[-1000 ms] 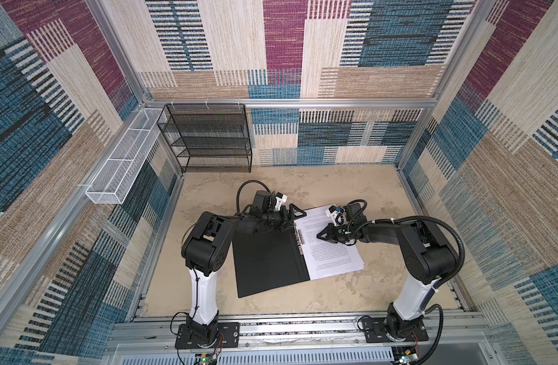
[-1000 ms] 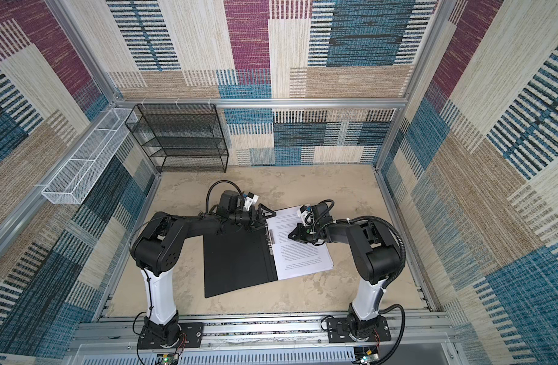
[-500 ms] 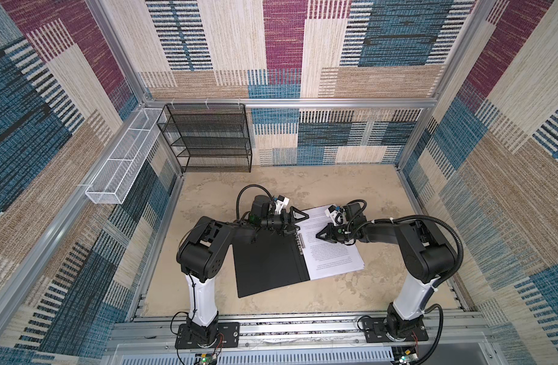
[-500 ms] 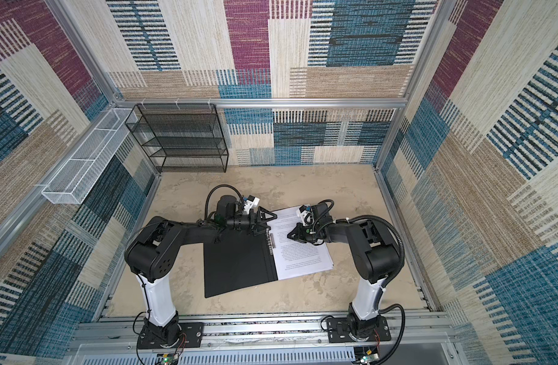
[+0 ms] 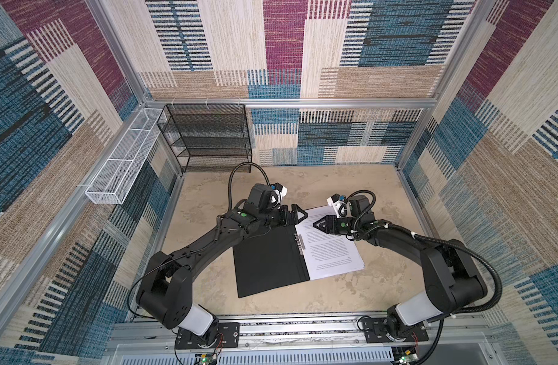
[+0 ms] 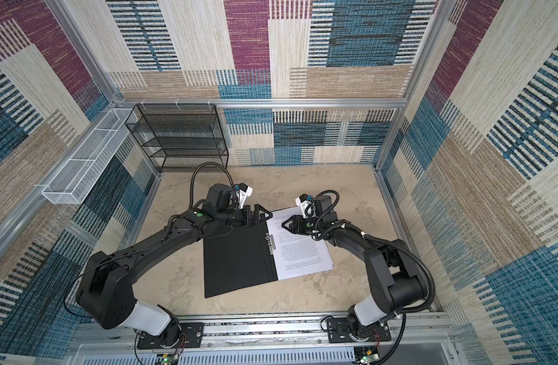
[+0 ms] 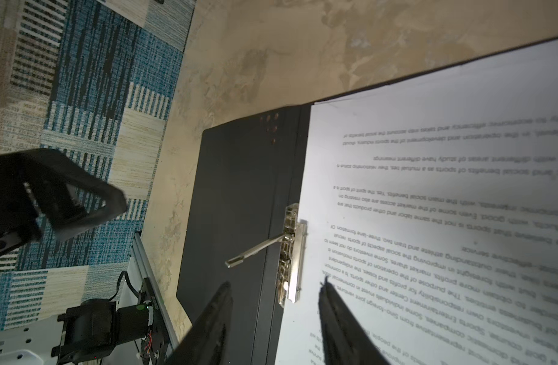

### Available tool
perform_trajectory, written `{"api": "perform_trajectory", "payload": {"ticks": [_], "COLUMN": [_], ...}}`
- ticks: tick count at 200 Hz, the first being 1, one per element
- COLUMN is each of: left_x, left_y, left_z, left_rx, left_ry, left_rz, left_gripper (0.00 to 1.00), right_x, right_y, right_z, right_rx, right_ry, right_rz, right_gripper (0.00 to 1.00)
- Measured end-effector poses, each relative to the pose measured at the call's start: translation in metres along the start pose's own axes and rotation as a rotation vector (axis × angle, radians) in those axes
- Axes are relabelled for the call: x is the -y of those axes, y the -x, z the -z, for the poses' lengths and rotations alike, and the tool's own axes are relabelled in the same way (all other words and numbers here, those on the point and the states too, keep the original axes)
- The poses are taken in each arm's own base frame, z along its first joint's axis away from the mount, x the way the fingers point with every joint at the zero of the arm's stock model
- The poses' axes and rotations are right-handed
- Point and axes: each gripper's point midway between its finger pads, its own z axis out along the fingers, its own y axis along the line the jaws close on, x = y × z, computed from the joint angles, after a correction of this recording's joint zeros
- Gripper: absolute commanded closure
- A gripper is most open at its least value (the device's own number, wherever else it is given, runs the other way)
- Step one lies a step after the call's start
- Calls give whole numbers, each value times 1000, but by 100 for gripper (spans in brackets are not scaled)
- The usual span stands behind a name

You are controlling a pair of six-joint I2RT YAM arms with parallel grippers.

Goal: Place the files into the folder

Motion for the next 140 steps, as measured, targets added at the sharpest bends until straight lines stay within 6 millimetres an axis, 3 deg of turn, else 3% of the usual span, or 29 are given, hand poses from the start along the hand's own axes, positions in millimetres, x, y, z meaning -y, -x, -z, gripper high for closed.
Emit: {"api": "perform_trajectory", "payload": {"ticks": [29,48,62,94,112,131,140], "left_x": [-62,-89,-93,-79,-79,-78,-74], "left_y": [-2,-7,-8,-3,-19,-28,-26], "left_z": [13,18,18,-7,-28,-48,-56], "left_rx": [2,-8,-30,-126,-224,-304,-323], "left_ry": [183,223,242,263,281,302,304], "left_rz": [114,212,235,212,224,234,231], "left_gripper": [1,0,19,45,52,56,58], "right_x": [-8,-12,-15,-26,-28,-23,-19], "right_y": [-1,-4,-6,-13,-18,-22,-25], "right_z": [10,12,13,8,3,-1,-4], "right_rx": [19,20,18,-8,-22,-34,-45], "right_ry": [14,20,25,27,19,5,-5], "right_rz": [-47,-85,-102,-132,-153,-199,-233], "right_gripper": [0,0,0,0,9,37,45]}}
